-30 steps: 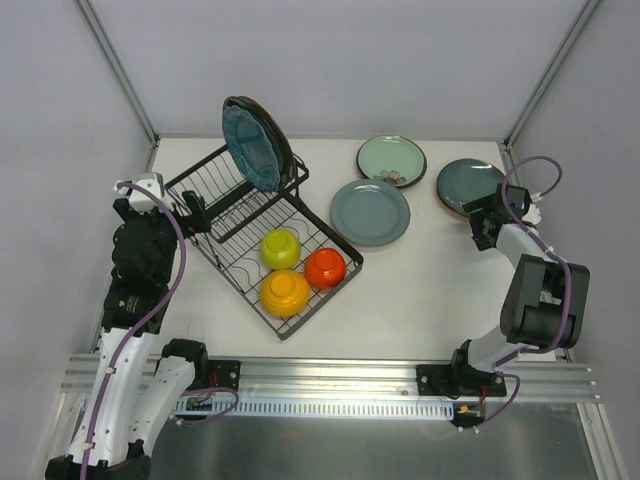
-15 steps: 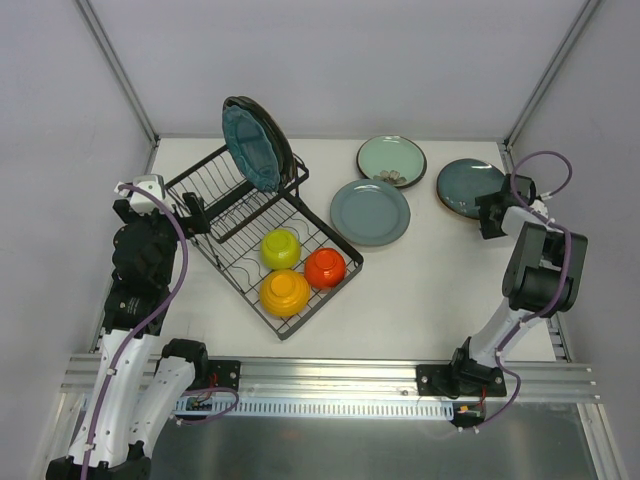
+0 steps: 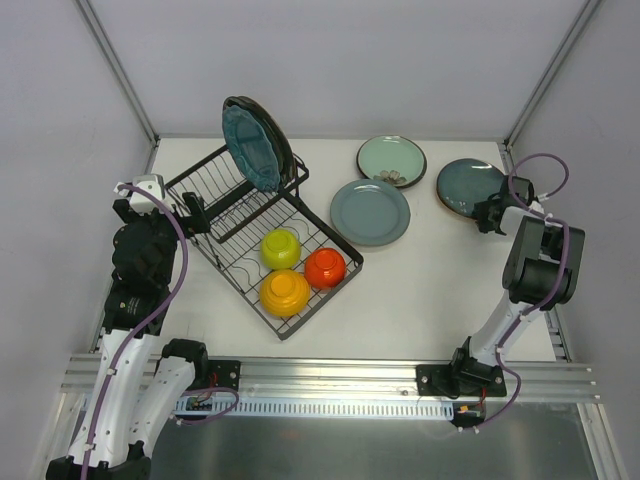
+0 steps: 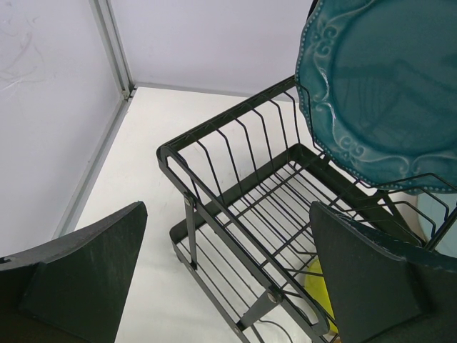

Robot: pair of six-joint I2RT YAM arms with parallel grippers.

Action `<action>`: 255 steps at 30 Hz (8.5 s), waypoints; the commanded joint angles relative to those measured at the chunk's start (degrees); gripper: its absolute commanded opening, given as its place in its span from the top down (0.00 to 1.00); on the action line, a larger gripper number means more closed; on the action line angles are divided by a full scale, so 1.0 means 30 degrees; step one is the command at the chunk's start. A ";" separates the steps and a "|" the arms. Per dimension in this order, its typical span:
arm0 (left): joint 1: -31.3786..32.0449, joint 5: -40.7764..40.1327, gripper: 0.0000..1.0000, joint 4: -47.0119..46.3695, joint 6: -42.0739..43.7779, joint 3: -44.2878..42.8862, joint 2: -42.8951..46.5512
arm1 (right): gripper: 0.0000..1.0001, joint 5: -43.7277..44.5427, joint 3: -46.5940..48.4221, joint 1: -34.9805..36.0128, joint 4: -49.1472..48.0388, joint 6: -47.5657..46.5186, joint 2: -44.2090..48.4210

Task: Load the plates into the dish rack
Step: Grab a plate with the right arm, then pass the plate from the right arm to the left

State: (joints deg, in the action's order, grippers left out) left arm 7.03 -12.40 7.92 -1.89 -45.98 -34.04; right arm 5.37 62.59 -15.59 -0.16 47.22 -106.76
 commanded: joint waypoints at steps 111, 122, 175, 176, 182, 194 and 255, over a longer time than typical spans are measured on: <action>-0.0057 0.0736 0.02 -0.1967 0.0161 0.1087 0.0918 | 0.95 -0.4395 -0.6827 -0.0368 1.1130 -0.5781 1.3702; -0.0028 0.0765 0.02 -0.1967 0.0220 0.1116 0.0830 | 0.81 -0.4191 -0.8470 -0.0397 0.9489 -0.5370 1.3497; 0.0001 0.4978 0.01 -0.1852 0.0865 -0.0139 0.1299 | 0.99 -0.5656 -0.9439 -0.1247 0.4300 -0.5896 1.6572; 0.0001 0.5332 0.01 -0.1531 0.0749 -0.0404 0.1270 | 0.99 -0.5714 -0.9234 -0.1247 0.4477 -0.6013 1.6776; 0.0001 0.7560 0.02 0.0519 -0.1563 -0.2894 0.0568 | 0.99 -0.6036 -0.6980 -0.0605 0.6231 -0.6831 1.7598; -0.0028 1.1136 0.05 0.2544 -1.0726 -0.5973 -0.0605 | 1.00 -0.4250 -0.1733 0.3233 0.8785 -1.1812 1.9150; 1.3830 -0.3073 0.27 0.5239 -2.6732 -0.7468 -0.9014 | 0.99 1.0104 -0.0588 2.8866 -0.5333 -3.0706 1.4494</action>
State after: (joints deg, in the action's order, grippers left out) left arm 48.05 -21.23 23.35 -78.56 -68.88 -61.41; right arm 30.13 59.13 68.82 0.19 -39.33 -64.38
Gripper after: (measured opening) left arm 0.753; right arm 0.125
